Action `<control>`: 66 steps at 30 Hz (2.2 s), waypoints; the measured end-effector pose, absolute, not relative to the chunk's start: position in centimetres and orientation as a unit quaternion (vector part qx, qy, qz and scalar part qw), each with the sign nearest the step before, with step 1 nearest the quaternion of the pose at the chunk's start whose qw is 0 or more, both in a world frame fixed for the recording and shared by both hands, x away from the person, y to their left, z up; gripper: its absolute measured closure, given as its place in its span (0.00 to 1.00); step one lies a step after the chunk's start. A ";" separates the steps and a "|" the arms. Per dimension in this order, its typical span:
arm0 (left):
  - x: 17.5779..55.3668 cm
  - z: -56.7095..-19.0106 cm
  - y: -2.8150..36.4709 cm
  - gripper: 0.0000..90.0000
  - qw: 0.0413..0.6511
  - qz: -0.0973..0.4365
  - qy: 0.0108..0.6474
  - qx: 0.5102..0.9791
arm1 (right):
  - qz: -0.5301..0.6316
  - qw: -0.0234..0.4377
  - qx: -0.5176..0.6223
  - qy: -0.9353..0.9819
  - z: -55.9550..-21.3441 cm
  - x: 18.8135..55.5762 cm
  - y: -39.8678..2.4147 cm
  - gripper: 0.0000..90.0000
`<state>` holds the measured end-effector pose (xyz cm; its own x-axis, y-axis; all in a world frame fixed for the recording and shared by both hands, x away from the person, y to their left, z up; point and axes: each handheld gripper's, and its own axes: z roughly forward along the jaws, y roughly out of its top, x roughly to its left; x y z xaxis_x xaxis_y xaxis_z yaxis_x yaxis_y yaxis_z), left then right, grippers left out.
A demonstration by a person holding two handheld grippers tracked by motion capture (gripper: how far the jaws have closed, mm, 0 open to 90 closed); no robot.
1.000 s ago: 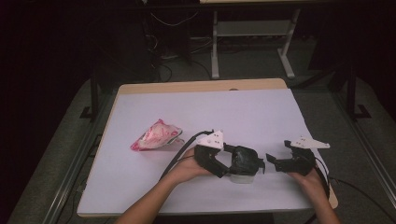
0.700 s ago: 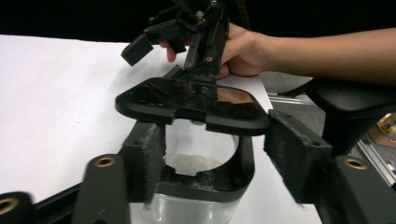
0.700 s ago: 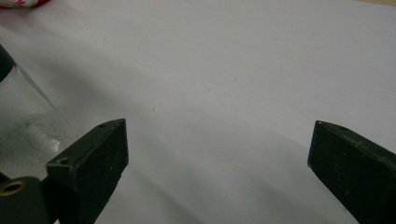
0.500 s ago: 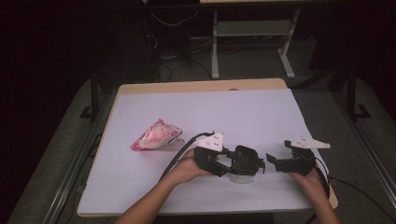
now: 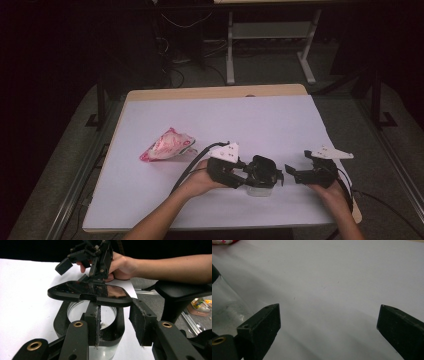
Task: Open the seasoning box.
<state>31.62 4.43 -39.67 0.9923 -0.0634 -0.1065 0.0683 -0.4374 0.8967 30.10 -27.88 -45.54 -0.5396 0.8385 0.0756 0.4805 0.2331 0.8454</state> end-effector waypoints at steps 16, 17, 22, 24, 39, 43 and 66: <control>31.2 -39.6 4.4 1.00 0.523 -0.072 -0.030 0.849 | 0.441 0.203 0.434 0.759 -45.5 30.1 -27.9 0.05; 31.2 -39.6 4.5 1.00 0.522 -0.070 -0.031 0.849 | 0.441 0.202 0.435 0.759 -45.5 30.1 -27.9 0.05; 31.4 -39.5 4.7 1.00 0.523 -0.066 -0.025 0.849 | 0.441 0.202 0.435 0.759 -45.5 30.1 -27.9 0.05; 31.5 -39.5 4.7 1.00 0.522 -0.065 -0.022 0.850 | 0.441 0.202 0.434 0.759 -45.5 30.1 -27.9 0.05; 32.2 -38.3 4.4 1.00 0.527 -0.065 -0.009 0.847 | 0.441 0.203 0.435 0.758 -45.5 30.1 -27.9 0.05; 32.3 -37.8 4.0 1.00 0.533 -0.064 -0.008 0.844 | 0.443 0.201 0.435 0.757 -45.6 30.1 -27.9 0.05; 32.8 -35.5 0.0 1.00 0.533 -0.053 -0.028 0.844 | 0.442 0.200 0.436 0.758 -45.5 30.1 -27.9 0.05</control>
